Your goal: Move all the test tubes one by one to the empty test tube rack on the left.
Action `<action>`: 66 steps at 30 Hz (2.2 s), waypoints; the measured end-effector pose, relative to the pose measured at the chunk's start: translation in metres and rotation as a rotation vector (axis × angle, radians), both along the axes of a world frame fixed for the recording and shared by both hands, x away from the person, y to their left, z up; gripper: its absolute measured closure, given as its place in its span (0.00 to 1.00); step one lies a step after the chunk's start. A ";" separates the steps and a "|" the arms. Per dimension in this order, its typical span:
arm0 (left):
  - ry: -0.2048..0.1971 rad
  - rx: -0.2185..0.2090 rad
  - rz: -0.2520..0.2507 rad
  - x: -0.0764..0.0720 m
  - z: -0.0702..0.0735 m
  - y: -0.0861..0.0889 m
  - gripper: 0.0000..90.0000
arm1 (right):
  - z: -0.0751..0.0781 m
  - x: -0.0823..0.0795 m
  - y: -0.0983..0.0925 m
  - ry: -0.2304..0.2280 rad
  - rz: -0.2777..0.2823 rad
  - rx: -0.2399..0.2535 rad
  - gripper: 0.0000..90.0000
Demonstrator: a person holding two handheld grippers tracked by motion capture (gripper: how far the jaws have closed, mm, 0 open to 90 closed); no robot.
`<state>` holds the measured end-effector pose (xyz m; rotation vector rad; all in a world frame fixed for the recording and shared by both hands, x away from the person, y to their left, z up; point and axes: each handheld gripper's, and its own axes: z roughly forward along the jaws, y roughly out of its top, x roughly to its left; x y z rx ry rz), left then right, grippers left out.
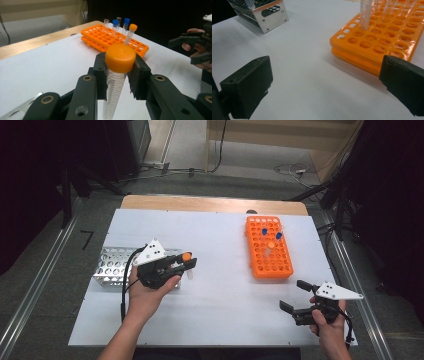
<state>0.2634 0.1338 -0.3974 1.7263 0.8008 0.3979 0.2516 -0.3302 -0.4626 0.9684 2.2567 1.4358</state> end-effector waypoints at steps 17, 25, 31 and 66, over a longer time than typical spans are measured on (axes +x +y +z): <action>-0.012 -0.026 0.084 0.023 0.008 0.025 0.79 | -0.004 0.006 -0.021 -0.004 -0.063 -0.015 0.00; -0.004 -0.028 0.133 0.035 0.007 0.037 0.79 | -0.004 0.007 -0.024 -0.002 -0.075 -0.012 0.00; 0.003 -0.041 0.166 0.044 0.005 0.045 0.79 | -0.004 0.008 -0.027 -0.002 -0.088 -0.001 0.00; 0.080 0.036 0.266 0.071 -0.035 0.032 0.78 | -0.006 0.009 -0.027 0.005 -0.092 -0.006 0.00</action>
